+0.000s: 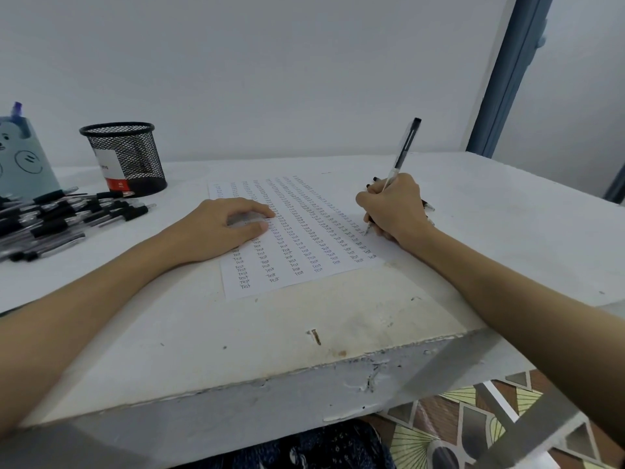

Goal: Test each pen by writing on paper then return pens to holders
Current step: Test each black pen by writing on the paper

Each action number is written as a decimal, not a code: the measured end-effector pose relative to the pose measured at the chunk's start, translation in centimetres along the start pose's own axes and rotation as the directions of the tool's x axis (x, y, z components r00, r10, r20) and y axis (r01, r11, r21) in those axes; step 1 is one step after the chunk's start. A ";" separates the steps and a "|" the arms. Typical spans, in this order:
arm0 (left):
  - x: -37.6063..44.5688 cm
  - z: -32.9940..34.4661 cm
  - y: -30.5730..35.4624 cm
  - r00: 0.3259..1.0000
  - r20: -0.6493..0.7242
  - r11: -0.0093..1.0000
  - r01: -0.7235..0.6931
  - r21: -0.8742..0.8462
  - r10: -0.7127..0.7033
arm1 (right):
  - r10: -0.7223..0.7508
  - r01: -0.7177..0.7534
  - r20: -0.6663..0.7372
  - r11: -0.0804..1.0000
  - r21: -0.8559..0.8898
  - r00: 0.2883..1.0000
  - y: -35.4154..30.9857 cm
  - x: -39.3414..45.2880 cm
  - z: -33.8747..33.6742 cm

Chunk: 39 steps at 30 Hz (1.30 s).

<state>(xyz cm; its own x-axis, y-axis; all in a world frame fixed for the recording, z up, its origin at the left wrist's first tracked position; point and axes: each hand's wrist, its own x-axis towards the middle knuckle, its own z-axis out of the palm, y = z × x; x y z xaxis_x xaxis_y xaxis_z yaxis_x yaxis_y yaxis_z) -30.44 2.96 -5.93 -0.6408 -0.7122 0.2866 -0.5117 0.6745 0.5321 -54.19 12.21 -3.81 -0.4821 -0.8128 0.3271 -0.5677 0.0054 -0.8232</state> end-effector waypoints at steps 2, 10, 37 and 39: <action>0.0 0.0 0.0 1.000 0.000 1.000 -0.003 0.007 0.003 | 0.002 -0.002 -0.011 1.000 0.004 1.000 0.1 0.1 0.0; 0.0 0.0 -0.1 1.000 0.000 1.000 -0.009 0.018 0.009 | -0.020 0.019 -0.027 0.999 -0.029 0.999 0.1 0.2 0.1; 0.0 -0.1 0.2 1.000 -0.007 0.999 -0.011 0.043 0.011 | 0.125 -0.115 -0.037 0.971 0.212 0.991 0.1 0.5 -0.2; 0.0 -0.1 0.2 1.000 -0.005 0.999 -0.009 0.044 0.010 | 0.163 -0.150 -0.026 0.953 0.261 0.986 0.0 0.7 -0.6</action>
<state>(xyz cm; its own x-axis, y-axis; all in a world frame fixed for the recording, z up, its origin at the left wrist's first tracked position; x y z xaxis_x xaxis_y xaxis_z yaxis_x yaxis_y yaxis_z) -30.52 3.08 -5.75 -0.6430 -0.7066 0.2954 -0.5306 0.6891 0.4936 -54.93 11.98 -3.35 -0.5852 -0.7856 0.2009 -0.2945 -0.0250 -0.9553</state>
